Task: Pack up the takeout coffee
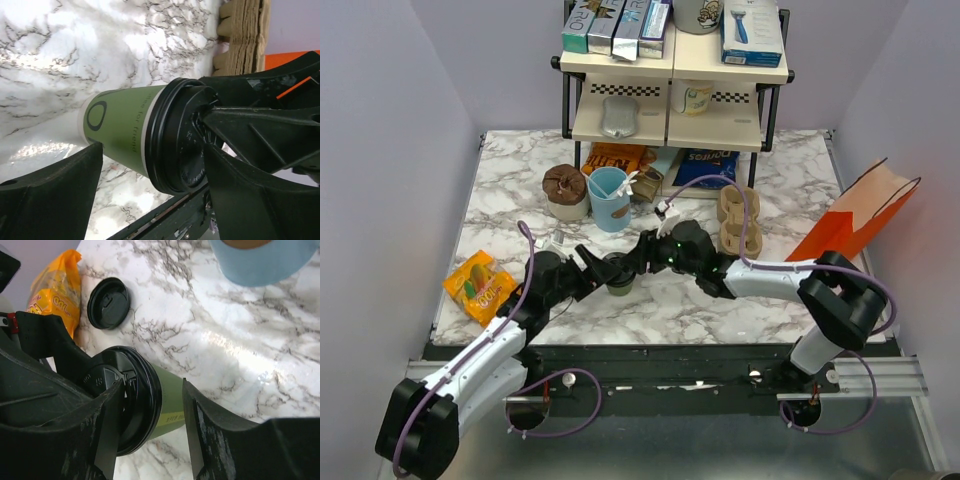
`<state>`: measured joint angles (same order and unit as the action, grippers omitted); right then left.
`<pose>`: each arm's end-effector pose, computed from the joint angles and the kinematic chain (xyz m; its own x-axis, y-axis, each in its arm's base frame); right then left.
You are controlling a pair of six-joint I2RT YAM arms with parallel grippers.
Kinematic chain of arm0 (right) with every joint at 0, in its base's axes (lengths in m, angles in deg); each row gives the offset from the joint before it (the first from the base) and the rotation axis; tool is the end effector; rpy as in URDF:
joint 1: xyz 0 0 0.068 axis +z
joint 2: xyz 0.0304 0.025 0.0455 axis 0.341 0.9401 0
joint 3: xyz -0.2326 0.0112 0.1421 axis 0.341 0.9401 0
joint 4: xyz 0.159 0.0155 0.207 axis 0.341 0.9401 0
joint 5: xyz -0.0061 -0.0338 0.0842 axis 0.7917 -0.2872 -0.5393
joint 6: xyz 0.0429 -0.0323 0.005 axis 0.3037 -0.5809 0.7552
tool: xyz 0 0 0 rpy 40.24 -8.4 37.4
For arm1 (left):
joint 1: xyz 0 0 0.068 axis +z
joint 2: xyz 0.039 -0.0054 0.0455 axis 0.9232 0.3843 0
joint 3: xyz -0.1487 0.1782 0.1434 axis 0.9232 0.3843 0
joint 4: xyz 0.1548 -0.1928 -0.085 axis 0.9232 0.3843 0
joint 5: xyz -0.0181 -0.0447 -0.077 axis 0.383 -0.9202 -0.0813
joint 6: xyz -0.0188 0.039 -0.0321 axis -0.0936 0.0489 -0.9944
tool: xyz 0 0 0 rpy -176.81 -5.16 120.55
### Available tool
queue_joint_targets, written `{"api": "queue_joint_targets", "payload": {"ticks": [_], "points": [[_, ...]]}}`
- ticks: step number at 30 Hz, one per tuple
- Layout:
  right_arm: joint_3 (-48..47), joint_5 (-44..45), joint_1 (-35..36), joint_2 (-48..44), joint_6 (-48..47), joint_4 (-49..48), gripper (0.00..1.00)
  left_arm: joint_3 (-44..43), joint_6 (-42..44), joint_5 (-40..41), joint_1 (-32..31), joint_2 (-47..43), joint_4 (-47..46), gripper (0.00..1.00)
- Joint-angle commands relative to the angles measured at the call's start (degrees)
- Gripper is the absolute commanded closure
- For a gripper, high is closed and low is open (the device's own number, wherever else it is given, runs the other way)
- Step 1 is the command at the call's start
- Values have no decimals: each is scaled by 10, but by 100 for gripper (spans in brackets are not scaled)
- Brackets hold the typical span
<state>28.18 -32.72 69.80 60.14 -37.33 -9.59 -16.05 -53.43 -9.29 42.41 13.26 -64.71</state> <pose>0.2197 0.2667 0.1993 -0.6263 0.0489 -0.7780 -0.5891 0.6240 0.5134 0.1553 -0.0812 0.1810 -0.7206 -0.6070 -0.3350 -0.0781 0.5512 -0.8307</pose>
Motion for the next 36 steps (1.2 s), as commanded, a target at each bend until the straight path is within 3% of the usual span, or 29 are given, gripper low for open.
{"api": "queue_joint_targets", "payload": {"ticks": [1, 7, 8, 11, 18, 22, 26, 36], "points": [[73, 59, 22, 41, -79, -114, 43, 26, -22, -23, -2, -11, -55, 17], [107, 62, 27, 104, -101, -237, 43, 31, -24, -4, -2, -19, -35, 24], [134, 76, 28, 114, -100, -305, 43, 31, -26, -5, -2, -19, -33, 24], [160, 84, 27, 143, -97, -384, 44, 32, -28, 0, -2, -22, -27, 24], [150, 80, 28, 146, -104, -374, 45, 27, -27, 0, -2, -24, -17, 24], [112, 73, 28, 106, -92, -268, 46, 20, -22, 5, -2, -27, -3, 23], [24, 71, 28, 81, -48, -10, 47, 5, -15, 8, -1, -31, 6, 19], [-72, 72, 30, 72, 5, 189, 40, -74, 72, 38, -2, -64, 106, 1]]}}
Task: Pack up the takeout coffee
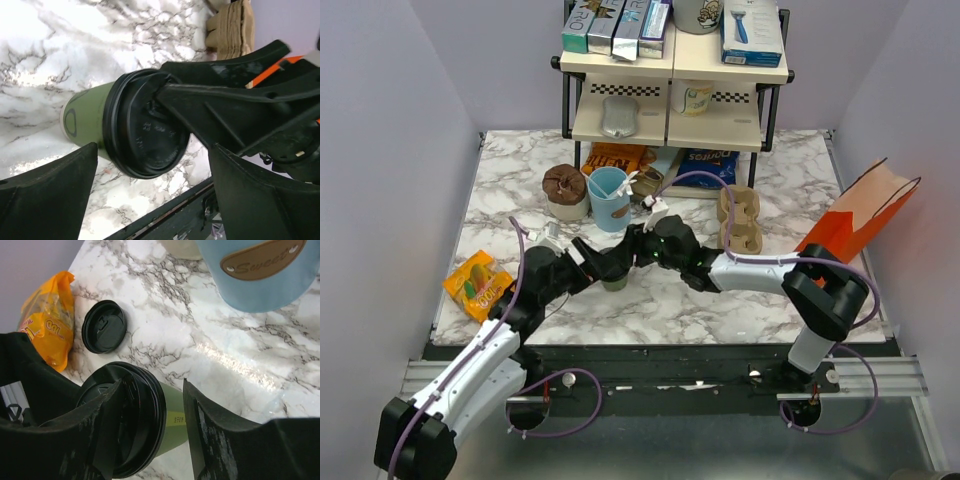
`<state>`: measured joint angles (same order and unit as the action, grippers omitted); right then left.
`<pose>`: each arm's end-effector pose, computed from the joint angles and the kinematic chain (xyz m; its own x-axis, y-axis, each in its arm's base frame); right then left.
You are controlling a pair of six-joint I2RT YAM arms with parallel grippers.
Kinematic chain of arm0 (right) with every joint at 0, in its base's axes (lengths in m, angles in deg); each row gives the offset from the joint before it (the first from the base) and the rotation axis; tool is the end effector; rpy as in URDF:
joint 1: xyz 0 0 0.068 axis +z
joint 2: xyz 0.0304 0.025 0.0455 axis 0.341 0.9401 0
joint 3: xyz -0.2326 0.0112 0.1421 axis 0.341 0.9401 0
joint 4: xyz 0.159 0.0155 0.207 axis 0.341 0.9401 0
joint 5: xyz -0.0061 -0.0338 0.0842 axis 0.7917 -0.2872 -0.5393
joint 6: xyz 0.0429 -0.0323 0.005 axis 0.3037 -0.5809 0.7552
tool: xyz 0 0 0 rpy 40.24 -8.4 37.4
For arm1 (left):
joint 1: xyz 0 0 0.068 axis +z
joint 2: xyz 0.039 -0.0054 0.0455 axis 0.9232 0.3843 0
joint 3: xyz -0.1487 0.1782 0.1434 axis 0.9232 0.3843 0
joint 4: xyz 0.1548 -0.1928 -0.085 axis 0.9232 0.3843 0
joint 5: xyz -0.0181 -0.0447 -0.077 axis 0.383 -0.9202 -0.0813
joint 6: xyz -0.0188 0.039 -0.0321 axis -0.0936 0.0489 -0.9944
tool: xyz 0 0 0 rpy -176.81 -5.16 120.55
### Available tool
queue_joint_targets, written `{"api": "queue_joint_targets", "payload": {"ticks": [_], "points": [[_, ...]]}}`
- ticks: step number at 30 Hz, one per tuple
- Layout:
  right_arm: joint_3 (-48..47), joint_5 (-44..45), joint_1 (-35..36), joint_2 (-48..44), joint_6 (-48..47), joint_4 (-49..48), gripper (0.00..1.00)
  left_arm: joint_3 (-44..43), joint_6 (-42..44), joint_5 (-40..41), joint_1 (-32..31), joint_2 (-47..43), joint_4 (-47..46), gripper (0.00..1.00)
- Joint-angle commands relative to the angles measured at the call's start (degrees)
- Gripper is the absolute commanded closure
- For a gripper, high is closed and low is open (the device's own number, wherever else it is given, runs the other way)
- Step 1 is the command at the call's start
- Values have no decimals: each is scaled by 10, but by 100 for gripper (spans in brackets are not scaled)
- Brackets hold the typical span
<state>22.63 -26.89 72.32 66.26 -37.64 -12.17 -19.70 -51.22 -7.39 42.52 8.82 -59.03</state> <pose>0.2278 0.2963 0.1979 -0.5804 0.0805 -0.8103 -0.5842 0.6520 0.4833 0.1523 -0.0782 0.2049 -0.6873 -0.6094 -0.3953 -0.0321 0.5692 -0.8216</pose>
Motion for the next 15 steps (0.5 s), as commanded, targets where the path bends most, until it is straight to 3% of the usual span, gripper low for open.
{"api": "queue_joint_targets", "payload": {"ticks": [1, 8, 15], "points": [[-27, 16, 4, 9, 8, 230, 39, -45, 54, 28, -3, -22, 62, 1], [-97, 11, 4, -15, 20, 341, 32, -83, 80, 86, -3, -72, 163, 1], [-95, -20, 4, -42, 23, 355, 31, -84, 76, 127, -3, -129, 217, 1]]}}
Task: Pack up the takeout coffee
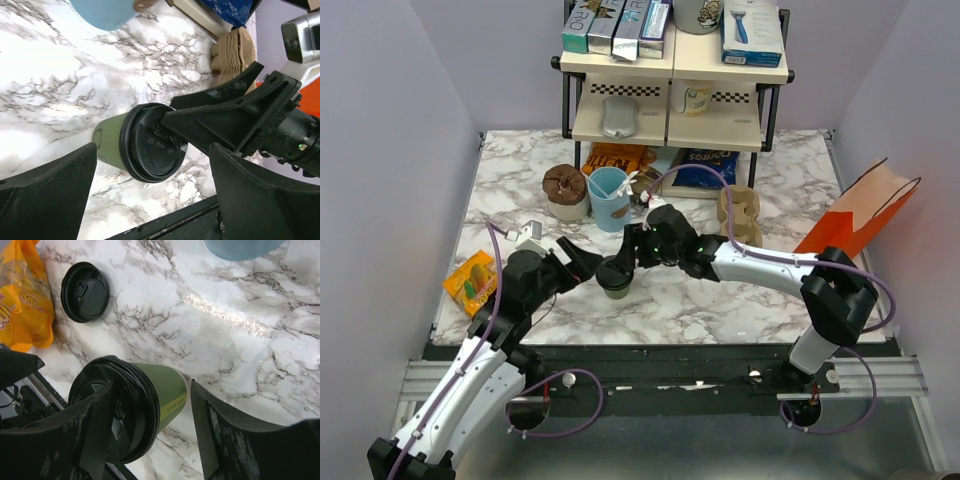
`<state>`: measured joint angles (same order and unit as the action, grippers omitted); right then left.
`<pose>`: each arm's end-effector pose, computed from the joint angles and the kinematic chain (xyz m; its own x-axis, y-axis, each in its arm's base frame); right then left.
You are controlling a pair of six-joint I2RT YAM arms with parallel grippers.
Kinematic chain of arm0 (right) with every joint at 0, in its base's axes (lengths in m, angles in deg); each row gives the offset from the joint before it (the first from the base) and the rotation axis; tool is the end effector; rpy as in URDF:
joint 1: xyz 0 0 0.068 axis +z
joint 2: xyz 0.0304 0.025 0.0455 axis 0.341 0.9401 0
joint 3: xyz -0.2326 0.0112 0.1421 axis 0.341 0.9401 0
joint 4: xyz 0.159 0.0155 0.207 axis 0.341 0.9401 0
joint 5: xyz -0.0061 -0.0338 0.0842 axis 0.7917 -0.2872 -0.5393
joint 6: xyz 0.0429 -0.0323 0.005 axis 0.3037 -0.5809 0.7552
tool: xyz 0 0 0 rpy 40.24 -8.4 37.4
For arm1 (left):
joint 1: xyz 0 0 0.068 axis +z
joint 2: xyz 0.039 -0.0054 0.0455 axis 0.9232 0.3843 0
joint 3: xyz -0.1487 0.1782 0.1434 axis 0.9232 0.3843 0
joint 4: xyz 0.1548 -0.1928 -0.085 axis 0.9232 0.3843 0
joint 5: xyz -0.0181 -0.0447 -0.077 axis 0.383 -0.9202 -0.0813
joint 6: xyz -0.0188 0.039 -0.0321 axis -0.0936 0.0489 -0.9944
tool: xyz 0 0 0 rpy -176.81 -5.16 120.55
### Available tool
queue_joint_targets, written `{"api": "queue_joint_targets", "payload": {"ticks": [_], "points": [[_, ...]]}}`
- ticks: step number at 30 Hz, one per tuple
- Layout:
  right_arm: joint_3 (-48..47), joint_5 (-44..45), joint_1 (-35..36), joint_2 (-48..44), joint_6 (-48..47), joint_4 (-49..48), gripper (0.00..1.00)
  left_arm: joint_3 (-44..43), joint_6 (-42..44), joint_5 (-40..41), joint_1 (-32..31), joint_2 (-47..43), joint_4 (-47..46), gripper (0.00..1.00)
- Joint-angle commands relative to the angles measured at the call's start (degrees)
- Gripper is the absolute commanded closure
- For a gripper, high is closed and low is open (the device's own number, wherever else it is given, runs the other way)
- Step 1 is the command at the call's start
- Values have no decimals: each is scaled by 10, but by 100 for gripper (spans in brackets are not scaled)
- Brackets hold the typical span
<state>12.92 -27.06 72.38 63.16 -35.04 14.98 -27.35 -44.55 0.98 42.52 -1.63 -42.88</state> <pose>0.2271 0.2962 0.2252 -0.7208 -0.0394 -0.6920 -0.4841 0.7432 0.4619 0.1301 -0.0622 0.2488 -0.5810 -0.6038 -0.5458 0.0026 0.6692 -0.7431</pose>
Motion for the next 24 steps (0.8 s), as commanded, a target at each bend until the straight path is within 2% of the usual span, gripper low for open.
{"api": "queue_joint_targets", "payload": {"ticks": [1, 14, 24], "points": [[2, -20, 3, -15, -4, 83, 31, -6, 7, 43, -3, -26, 57, 1], [-20, -29, 3, -48, -1, 88, 24, 4, 5, 29, -3, -27, 49, 1], [-10, -63, 5, -80, -15, 101, 24, 9, 4, 32, -3, -32, 53, 1]]}}
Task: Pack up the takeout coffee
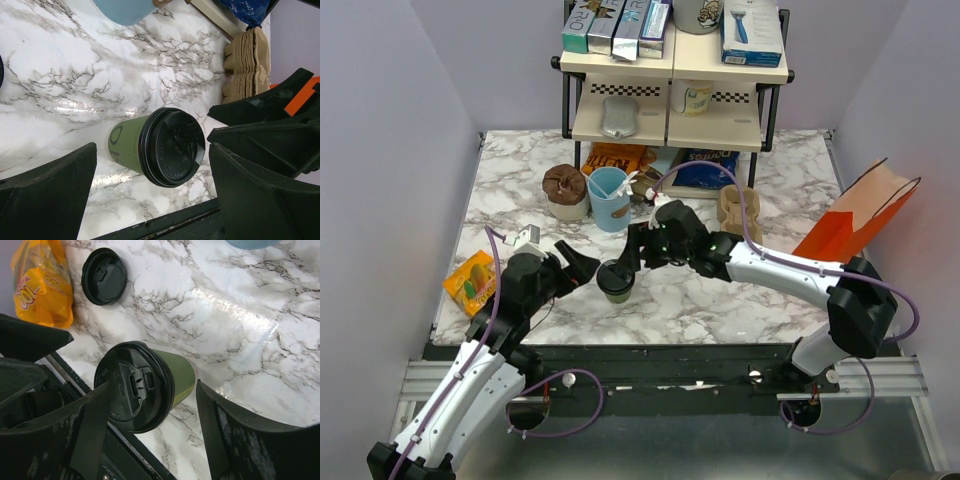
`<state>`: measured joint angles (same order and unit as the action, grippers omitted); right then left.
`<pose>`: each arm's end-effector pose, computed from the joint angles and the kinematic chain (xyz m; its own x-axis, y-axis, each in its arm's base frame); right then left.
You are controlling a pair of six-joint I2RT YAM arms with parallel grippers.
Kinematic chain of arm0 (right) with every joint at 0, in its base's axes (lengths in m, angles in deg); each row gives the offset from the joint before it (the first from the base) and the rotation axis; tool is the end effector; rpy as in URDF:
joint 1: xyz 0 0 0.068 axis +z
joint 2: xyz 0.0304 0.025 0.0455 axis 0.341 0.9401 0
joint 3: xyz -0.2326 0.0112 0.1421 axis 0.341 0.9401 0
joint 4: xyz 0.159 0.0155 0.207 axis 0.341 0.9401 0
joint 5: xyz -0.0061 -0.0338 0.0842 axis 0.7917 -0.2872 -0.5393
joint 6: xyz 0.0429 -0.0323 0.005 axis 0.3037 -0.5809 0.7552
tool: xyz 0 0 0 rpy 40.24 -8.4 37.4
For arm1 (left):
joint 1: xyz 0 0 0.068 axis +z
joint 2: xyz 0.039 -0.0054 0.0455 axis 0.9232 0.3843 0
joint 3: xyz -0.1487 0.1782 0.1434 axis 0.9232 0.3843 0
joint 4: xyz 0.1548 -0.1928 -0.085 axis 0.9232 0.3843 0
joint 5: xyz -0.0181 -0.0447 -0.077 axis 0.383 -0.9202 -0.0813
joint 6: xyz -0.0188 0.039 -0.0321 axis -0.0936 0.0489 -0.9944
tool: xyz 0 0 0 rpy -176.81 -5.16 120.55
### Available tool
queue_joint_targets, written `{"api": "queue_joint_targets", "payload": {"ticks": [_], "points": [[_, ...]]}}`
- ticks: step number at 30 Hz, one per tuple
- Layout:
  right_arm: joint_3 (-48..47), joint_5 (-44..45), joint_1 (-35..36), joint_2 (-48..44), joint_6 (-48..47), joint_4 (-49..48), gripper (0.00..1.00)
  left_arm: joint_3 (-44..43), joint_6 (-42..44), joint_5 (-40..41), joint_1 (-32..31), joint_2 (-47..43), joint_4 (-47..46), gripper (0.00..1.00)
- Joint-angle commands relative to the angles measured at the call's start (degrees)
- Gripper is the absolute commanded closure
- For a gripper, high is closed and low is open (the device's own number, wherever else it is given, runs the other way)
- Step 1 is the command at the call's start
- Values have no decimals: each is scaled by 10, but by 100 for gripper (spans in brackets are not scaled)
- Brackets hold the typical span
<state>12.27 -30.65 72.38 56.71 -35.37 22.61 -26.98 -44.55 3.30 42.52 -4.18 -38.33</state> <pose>0.2125 0.2809 0.2555 -0.7378 -0.0719 -0.6712 -0.5102 0.7104 0.4847 0.1222 -0.0569 0.2439 -0.5753 -0.6075 -0.5477 -0.0449 0.6921 -0.7204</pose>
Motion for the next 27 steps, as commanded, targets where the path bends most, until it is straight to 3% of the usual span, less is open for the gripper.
{"api": "queue_joint_targets", "payload": {"ticks": [1, 16, 27], "points": [[-2, -26, 8, -15, -11, 30, 24, 4, 4, 10, -3, -6, 9, 1], [-28, -32, 16, 43, 8, 75, 34, 3, 6, 18, -3, -5, 18, 1], [-26, -40, 17, 53, 76, 60, 54, 3, 9, 17, -3, -9, 18, 1]]}}
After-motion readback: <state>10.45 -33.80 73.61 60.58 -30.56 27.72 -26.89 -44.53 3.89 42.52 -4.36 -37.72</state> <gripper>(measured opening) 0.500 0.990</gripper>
